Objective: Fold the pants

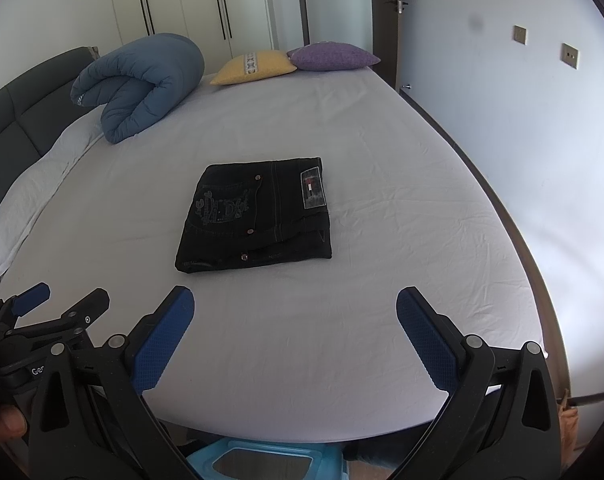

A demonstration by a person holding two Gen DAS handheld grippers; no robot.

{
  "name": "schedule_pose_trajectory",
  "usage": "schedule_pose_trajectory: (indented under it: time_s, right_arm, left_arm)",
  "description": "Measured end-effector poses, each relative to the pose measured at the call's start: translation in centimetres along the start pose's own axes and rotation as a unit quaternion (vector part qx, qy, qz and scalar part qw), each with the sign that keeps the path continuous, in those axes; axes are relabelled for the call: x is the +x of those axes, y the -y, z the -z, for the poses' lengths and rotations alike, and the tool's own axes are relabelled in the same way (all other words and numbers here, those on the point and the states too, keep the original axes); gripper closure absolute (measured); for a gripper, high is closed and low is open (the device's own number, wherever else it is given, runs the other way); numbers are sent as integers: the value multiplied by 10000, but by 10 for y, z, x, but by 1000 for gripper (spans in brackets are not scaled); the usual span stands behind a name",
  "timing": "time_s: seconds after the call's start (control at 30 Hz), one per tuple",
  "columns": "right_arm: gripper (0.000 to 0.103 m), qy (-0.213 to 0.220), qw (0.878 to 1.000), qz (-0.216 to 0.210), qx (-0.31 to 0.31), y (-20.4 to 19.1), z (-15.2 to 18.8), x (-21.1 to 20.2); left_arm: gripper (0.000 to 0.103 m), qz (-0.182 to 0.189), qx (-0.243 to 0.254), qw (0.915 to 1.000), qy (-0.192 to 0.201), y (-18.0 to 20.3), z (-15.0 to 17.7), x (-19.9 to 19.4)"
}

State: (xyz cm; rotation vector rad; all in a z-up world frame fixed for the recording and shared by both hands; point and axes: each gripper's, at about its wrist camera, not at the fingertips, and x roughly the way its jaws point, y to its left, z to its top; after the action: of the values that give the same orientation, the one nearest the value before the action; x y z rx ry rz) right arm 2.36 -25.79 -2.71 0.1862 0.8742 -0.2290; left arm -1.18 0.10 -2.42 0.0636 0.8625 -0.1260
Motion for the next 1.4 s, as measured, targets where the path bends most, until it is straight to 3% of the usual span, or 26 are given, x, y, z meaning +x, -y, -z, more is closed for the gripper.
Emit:
schedule_pose_trajectory:
  time_s: [1.4]
  right_arm:
    - [0,-229,9997,-23,-46,3,1,8]
  left_arm:
    - [0,25,-55,9999,-124,-2,8,2]
